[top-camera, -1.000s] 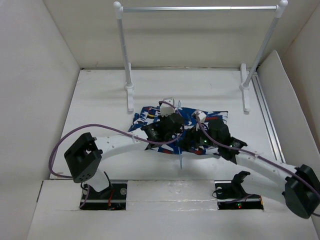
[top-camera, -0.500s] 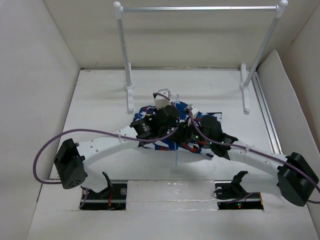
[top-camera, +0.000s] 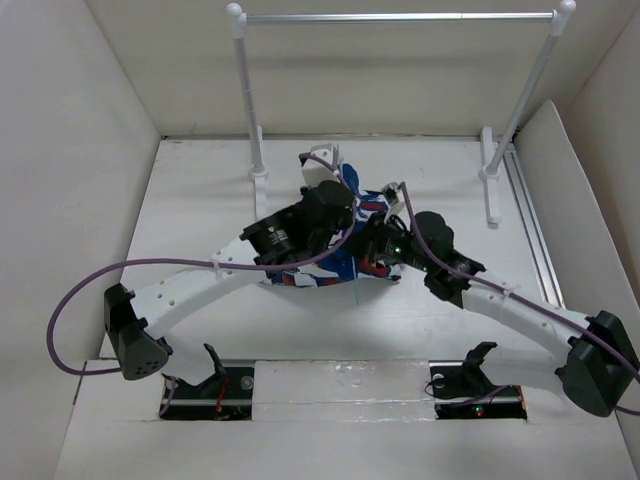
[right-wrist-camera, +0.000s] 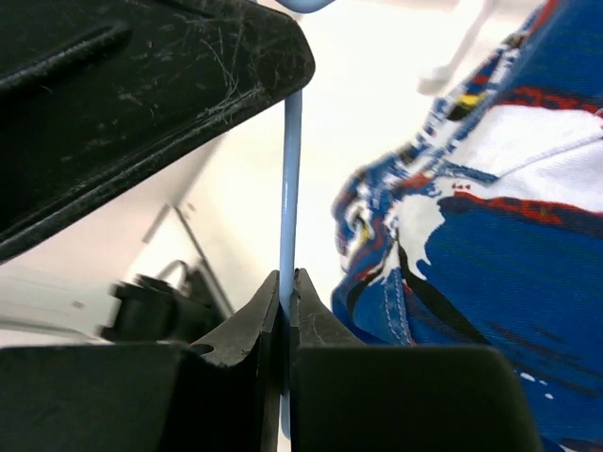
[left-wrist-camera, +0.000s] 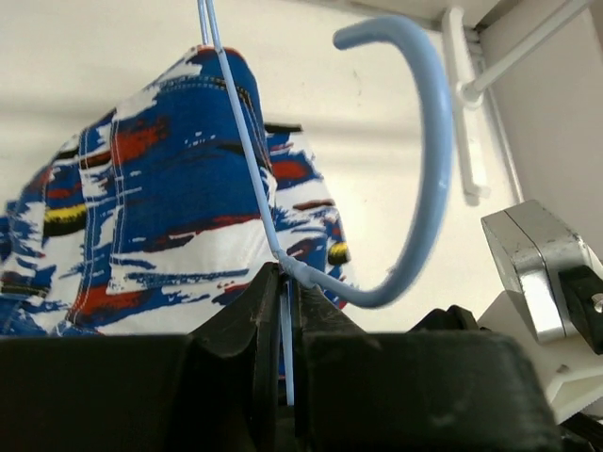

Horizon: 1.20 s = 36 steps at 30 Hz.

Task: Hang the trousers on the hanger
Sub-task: Place the hanger at the clothesline.

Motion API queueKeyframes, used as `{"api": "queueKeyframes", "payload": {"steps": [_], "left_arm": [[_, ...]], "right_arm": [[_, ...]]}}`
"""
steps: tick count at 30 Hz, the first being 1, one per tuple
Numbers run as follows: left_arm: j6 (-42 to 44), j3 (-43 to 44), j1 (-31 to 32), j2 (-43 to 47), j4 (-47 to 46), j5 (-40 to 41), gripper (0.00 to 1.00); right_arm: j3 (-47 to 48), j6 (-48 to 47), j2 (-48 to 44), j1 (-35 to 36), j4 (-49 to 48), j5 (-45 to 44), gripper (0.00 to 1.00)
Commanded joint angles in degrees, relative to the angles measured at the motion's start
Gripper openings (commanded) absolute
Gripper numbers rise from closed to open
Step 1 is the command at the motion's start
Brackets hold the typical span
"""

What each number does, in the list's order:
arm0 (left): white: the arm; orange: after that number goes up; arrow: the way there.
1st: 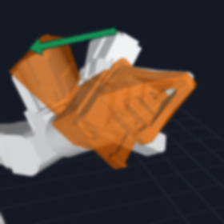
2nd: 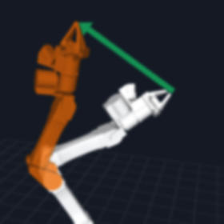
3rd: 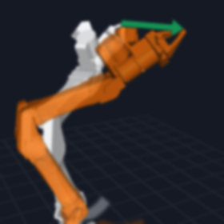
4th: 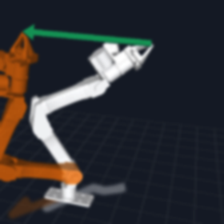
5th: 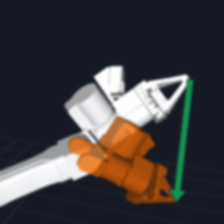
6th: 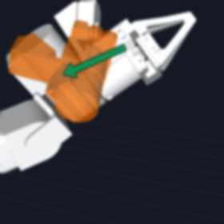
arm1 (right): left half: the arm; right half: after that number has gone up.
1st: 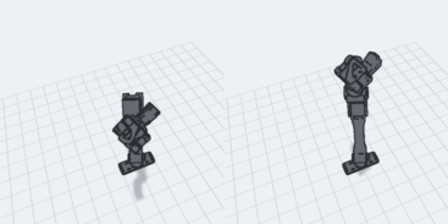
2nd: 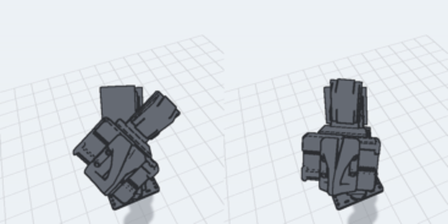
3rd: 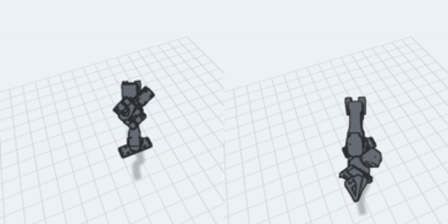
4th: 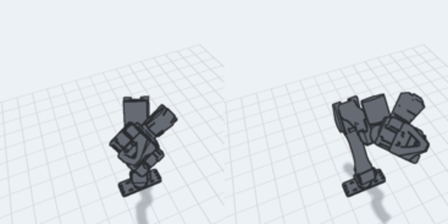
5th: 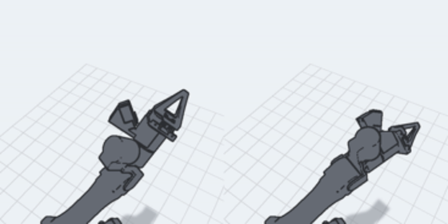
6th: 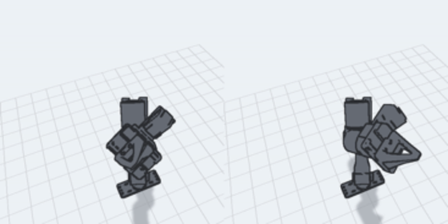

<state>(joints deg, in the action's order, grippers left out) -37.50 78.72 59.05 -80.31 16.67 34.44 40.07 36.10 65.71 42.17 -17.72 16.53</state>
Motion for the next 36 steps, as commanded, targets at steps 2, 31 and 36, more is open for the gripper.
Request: {"api": "queueKeyframes", "payload": {"steps": [2, 31, 36], "left_arm": [[3.5, 11.0, -2.0, 1.6, -6.3, -2.4, 0.01], [4.5, 5.9, -10.3, 16.5, -7.3, -11.2, 0.99], [1.4, -5.6, -10.3, 20.2, -6.6, -15.0, 0.99]], "right_arm": [[12.6, 2.3, -1.0, 0.8, -1.1, 3.6, 0.00], [51.9, 7.1, 17.5, -35.8, 7.4, 22.1, 0.00], [59.8, 5.3, 22.8, -42.9, 11.3, 23.8, 0.00]]}}
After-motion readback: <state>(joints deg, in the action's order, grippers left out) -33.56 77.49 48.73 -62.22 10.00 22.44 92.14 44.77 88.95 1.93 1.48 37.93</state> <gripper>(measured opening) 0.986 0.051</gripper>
